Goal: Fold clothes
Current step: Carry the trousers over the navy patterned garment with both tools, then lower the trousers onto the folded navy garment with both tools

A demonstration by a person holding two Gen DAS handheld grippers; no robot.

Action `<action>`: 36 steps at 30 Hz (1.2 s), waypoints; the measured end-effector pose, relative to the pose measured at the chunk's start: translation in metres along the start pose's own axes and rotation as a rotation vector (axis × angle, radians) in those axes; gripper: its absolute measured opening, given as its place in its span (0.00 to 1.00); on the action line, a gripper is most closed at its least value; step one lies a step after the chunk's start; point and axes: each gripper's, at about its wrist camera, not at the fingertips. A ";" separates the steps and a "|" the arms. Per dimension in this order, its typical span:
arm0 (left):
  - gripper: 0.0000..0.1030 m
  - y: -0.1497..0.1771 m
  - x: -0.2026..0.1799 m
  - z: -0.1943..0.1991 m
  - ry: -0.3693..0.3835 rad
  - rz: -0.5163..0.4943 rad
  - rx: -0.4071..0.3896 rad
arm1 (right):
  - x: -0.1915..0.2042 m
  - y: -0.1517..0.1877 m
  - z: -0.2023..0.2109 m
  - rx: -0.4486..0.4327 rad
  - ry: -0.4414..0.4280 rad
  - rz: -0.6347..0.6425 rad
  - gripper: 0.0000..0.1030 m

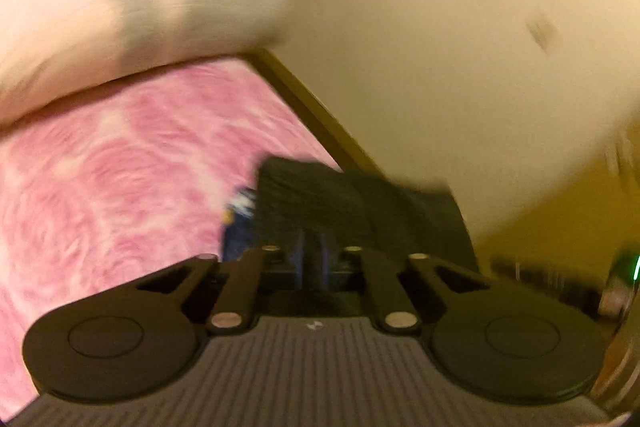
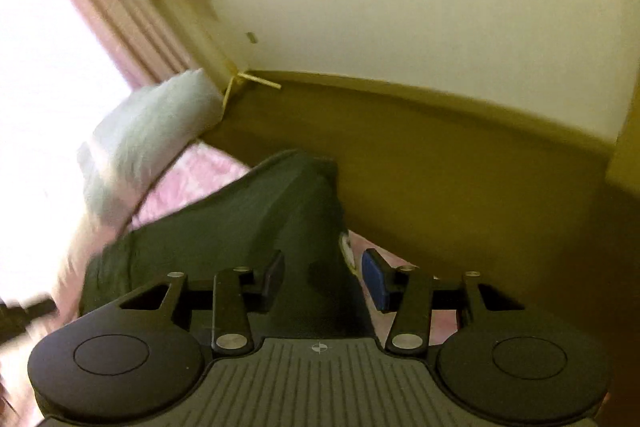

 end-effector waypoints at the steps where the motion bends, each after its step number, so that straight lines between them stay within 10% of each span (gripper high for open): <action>1: 0.02 0.006 -0.007 -0.005 -0.006 -0.047 0.019 | 0.009 0.006 0.003 0.007 -0.002 0.040 0.46; 4: 0.01 0.024 -0.010 -0.024 -0.065 -0.085 0.063 | 0.029 0.033 0.001 0.066 0.011 0.134 0.28; 16: 0.02 0.035 -0.028 -0.035 -0.192 -0.154 0.098 | 0.017 0.063 -0.030 0.221 0.076 0.138 0.28; 27: 0.03 -0.039 -0.052 -0.069 -0.178 -0.170 -0.005 | 0.019 -0.009 -0.050 0.041 0.049 0.187 0.28; 36: 0.03 -0.030 -0.041 -0.125 -0.241 -0.211 -0.047 | 0.011 -0.036 -0.122 -0.005 0.065 0.226 0.28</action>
Point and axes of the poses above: each gripper's, at about its wrist camera, not at the fingertips, and z roughly against the way its jaws point, x to its left, y to its underside, and after that the axes turned 9 degrees about -y, right-handed
